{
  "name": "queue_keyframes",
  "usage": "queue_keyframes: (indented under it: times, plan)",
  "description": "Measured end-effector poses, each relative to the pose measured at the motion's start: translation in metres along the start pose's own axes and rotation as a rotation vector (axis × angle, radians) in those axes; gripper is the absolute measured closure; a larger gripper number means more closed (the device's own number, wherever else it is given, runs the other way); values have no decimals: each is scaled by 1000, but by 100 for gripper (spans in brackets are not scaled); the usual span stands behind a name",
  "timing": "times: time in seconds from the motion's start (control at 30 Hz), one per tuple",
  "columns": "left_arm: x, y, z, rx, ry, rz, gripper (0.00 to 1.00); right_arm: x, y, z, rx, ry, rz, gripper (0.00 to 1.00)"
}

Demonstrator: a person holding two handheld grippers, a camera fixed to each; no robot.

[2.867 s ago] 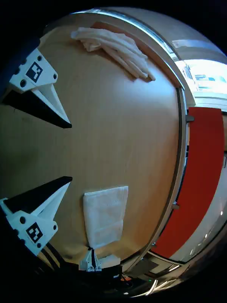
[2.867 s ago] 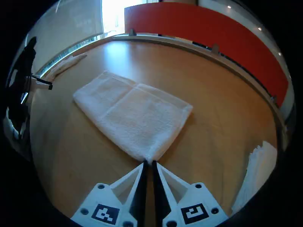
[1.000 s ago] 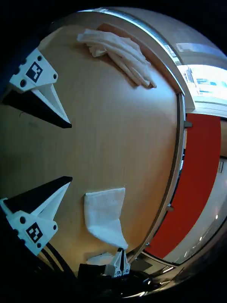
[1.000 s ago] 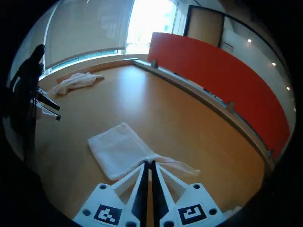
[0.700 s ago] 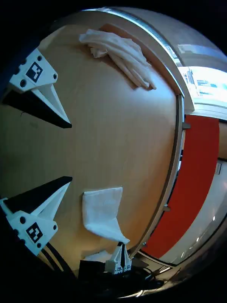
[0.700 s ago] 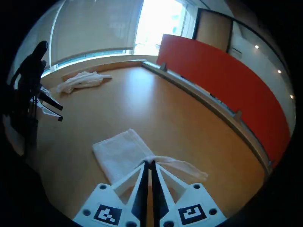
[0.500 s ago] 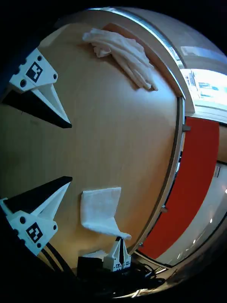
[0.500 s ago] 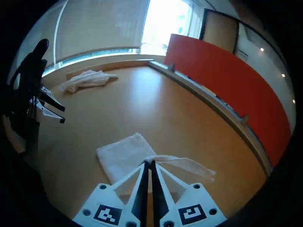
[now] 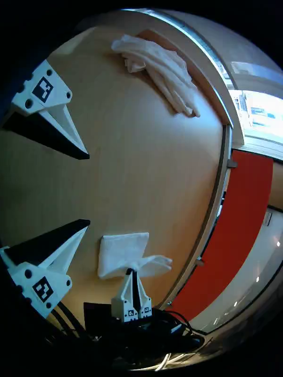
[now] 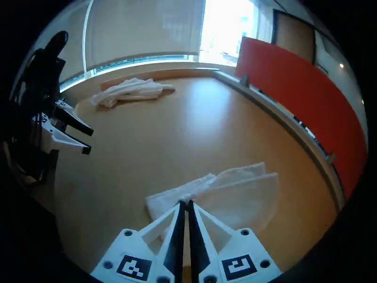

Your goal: Fold towel

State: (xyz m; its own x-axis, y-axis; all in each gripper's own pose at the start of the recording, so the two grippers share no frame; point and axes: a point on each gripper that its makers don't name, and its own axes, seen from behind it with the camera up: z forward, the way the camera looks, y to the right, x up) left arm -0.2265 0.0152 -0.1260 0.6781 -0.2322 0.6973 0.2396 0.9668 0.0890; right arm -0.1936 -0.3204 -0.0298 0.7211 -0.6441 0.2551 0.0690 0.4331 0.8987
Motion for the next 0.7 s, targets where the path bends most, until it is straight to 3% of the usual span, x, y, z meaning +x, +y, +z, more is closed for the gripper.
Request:
queue_keyframes:
  times: [0.2,0.53,0.63,0.7]
  plan:
    - [-2,-3,-1,0,-2,-16,6,-18,-22,18,45,-42,23,95]
    - [0,-2,1,-6,-4,-10,6,-24,-21,13,43,-54,56,91]
    - [1,0,2,-9,-5,-5,6,-25,-21,10,49,-56,63,84]
    - [1,1,2,-11,-6,-3,6,-26,-21,8,51,-58,68,70]
